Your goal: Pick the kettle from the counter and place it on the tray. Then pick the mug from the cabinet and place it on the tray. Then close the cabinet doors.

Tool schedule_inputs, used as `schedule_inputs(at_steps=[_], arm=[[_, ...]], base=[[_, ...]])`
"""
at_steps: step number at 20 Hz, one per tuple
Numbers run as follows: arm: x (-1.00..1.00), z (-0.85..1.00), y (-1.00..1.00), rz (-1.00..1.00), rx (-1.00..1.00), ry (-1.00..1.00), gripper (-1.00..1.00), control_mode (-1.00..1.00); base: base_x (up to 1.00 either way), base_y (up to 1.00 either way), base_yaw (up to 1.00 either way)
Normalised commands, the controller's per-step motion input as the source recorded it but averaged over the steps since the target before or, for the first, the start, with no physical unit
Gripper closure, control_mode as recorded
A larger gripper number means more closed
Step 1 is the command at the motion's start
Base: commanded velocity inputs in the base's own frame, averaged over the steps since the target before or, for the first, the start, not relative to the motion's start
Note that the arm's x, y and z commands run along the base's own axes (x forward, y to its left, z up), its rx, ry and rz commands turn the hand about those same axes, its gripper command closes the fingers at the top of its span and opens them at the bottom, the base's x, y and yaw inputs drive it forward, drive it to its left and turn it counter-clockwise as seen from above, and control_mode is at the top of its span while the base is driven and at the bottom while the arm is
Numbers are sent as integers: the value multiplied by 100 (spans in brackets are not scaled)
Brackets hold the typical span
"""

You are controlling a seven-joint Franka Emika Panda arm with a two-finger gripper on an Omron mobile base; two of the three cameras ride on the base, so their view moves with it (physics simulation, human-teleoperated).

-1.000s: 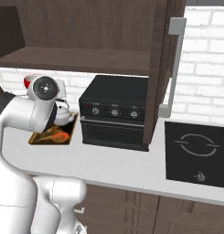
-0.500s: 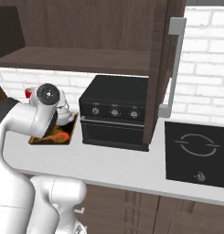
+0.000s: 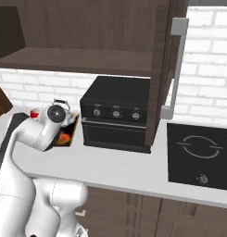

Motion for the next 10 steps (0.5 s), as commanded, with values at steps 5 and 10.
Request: schedule_inputs(at_steps=[5,10], arm=[[67,-70,15,4,0,12,100,-100],[55,-45,14,4,0,12,100,-100]], base=[[0,0,0],[0,0,0]])
